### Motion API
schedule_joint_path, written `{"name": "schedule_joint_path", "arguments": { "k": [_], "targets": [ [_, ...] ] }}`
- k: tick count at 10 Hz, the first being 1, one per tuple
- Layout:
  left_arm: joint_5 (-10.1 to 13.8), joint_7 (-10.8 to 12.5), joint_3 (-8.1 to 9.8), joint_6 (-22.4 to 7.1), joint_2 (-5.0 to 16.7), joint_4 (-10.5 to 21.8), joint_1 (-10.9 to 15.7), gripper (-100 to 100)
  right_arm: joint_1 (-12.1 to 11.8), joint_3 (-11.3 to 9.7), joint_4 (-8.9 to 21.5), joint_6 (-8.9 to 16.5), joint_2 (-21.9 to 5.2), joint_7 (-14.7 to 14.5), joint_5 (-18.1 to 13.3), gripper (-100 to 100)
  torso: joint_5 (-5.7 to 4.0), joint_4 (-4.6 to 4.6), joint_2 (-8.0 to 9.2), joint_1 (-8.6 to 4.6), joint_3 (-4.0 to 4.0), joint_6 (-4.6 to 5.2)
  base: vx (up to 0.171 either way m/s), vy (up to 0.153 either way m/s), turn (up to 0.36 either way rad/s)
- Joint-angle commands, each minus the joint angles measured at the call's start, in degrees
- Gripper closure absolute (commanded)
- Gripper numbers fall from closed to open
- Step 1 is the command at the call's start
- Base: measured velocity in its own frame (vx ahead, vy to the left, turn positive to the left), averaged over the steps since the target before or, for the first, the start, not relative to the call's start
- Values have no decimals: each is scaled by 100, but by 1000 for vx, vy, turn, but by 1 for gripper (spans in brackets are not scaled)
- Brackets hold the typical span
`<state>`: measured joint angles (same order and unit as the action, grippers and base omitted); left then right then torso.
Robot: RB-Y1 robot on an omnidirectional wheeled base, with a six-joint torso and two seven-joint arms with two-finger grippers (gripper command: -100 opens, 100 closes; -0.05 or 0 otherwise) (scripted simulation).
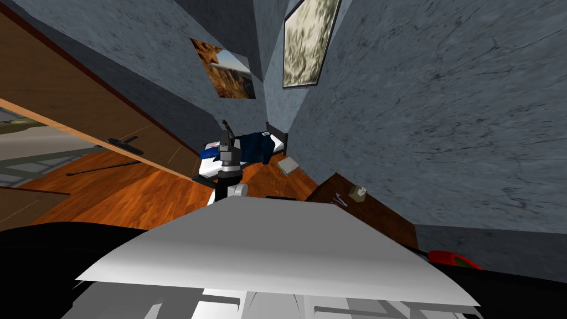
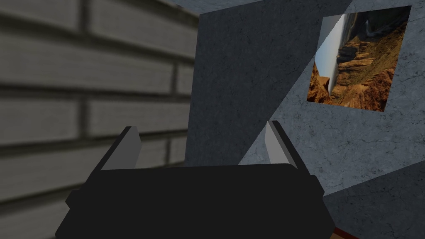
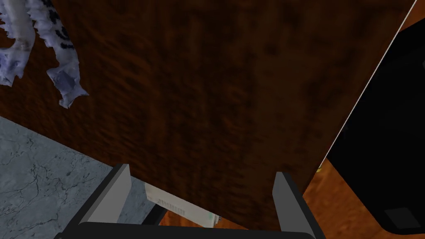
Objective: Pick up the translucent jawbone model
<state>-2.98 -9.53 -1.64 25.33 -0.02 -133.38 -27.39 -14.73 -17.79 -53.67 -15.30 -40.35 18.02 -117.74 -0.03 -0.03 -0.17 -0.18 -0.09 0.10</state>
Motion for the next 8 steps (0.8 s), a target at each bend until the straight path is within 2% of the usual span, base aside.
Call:
{"name": "schedule_joint_path", "arguments": {
  "k": [1, 2, 5, 6, 7, 8],
  "targets": [
    [0, 0, 0, 0, 0, 0, 0, 0, 5, -12, 164, -10, -73, 53, -286, -100, 0, 0, 0, 0, 0, 0, 43, -43, 99],
    [0, 0, 0, 0, 0, 0, 0, 0, 24, -37, 325, -5, -119, 62, -628, -100, -1, 0, -1, -4, 0, -2, 80, -79, 180],
    [0, 0, 0, 0, 0, 0, 0, 0, 24, -37, 325, -5, -119, 62, -682, -100, 0, 0, 0, 4, 0, 2, 36, -21, 18],
    [0, 0, 0, 0, 0, 0, 0, 0, 40, -60, 471, -1, -156, 69, -899, -100, 2, 2, 10, 14, 5, 1, 24, -11, 97],
    [0, 0, 0, 0, 0, 0, 0, 0, 40, -60, 471, -1, -156, 69, -931, -100, 2, 2, 7, 9, 4, -2, 39, -26, 62],
    [0, 0, 0, 0, 0, 0, 0, 0, 53, -80, 601, 2, -185, 74, -1144, -100, 1, 1, 3, 4, 2, 1, 60, -39, 88]
  ]
}}
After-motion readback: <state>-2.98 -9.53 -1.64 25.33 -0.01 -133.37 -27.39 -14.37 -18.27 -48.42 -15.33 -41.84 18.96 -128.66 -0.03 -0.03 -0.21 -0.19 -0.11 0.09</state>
